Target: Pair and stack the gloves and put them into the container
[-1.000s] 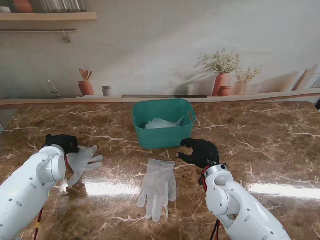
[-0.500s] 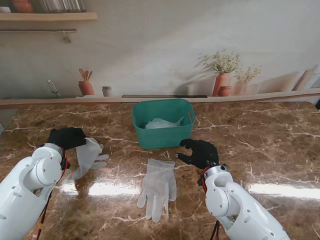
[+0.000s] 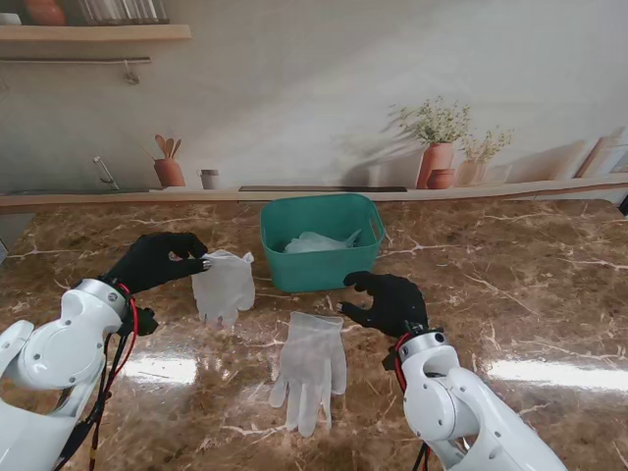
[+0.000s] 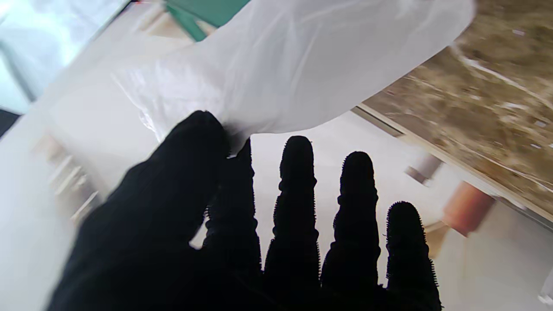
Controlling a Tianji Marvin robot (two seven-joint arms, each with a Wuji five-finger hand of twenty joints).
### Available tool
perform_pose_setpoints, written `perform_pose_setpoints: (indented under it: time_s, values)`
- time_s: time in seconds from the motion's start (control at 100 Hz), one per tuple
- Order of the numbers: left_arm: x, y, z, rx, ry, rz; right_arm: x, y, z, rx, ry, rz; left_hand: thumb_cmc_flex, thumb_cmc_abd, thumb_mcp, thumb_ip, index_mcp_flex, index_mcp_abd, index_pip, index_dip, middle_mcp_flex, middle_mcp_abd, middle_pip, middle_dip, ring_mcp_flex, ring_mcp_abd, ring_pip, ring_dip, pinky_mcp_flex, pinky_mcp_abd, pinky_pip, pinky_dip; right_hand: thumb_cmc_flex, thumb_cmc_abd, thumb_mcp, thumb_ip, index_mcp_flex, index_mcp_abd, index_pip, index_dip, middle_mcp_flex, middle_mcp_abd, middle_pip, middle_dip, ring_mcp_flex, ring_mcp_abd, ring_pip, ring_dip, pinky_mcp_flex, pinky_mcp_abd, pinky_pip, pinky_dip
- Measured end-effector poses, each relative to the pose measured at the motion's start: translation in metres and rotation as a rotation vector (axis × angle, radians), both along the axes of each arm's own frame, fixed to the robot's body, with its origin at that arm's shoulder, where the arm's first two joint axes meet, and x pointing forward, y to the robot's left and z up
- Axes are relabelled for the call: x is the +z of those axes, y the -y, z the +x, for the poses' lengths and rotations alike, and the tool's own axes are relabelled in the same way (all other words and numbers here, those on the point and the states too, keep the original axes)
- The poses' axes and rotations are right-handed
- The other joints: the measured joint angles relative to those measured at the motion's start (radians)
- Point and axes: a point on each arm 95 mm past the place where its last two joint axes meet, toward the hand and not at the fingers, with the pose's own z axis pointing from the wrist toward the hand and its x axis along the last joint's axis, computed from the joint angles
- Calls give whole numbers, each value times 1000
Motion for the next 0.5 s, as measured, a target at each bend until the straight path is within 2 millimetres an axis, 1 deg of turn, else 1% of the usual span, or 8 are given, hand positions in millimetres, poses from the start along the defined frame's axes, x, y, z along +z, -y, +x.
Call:
perform_pose_setpoints:
  time_s: [0.1,0.23,0.28,0.32,0.34,0.4,0.45,0.5]
  values:
    - [8,12,-11,-63,1,-117,5,-2,-5,15,7,21,0,0,0,0,0,0,-8,1,0,0,-2,-10,0,0,0,-1,0,4,-13,1,0,0,-30,0,-1,1,-2,-3,-1,0,-1,0,0,0,-12,0,-1,0,0,0]
    - [13,26,-22,-116,18,-126,10,-1,-10,36,-9,66,1,2,-8,1,0,0,-12,2,0,0,-11,-25,0,0,0,-2,0,4,-15,23,2,-7,-139,0,-23,31,-39,-28,-42,1,-21,0,-9,0,-37,0,-34,0,-3,11]
    - [12,31,-26,-137,16,-143,12,-1,-12,45,-10,82,1,10,-9,1,0,0,-22,13,0,0,-13,-42,0,0,-12,-2,0,4,-26,23,2,-10,-159,0,-47,45,-60,-38,-58,2,-25,0,-34,0,-45,0,-46,0,-3,24]
    - [11,35,-28,-155,7,-166,14,-1,-14,52,-9,90,2,10,-10,1,0,0,-23,17,0,1,-14,-56,0,0,-13,-5,0,4,-36,23,-1,-24,-159,0,-73,53,-75,-42,-77,3,-31,0,-35,0,-51,0,-50,0,-3,46]
    - [10,37,-29,-165,3,-177,15,-1,-15,55,-8,93,2,11,-21,1,0,0,-24,22,0,1,-14,-62,0,0,-13,-5,0,4,-40,23,-23,-36,-156,0,-83,57,-80,-43,-86,3,-32,0,-52,0,-54,0,-52,0,-3,52]
    - [8,43,-31,-191,-7,-198,18,-1,-16,66,-3,100,3,19,-20,1,0,0,-33,27,0,2,-14,-81,0,0,-24,-6,0,4,-52,24,-39,-56,-121,0,-110,84,-105,-55,-116,5,-44,0,-65,0,-67,3,-63,-2,-3,73]
    - [7,49,-33,-209,-10,-201,21,-2,-17,73,2,107,3,19,-20,1,0,0,-35,34,0,2,-14,-88,0,0,-24,-6,0,4,-52,25,-39,-60,-121,0,-146,104,-116,-58,-143,7,-55,-1,-94,0,-74,6,-75,-4,-15,74]
    - [6,54,-35,-227,-13,-203,23,-3,-18,79,6,118,3,19,-20,1,0,0,-35,35,0,2,-14,-93,0,0,-24,-7,0,4,-52,26,-39,-66,-121,0,-147,111,-125,-65,-163,7,-54,-1,-106,0,-76,6,-86,-4,-17,74]
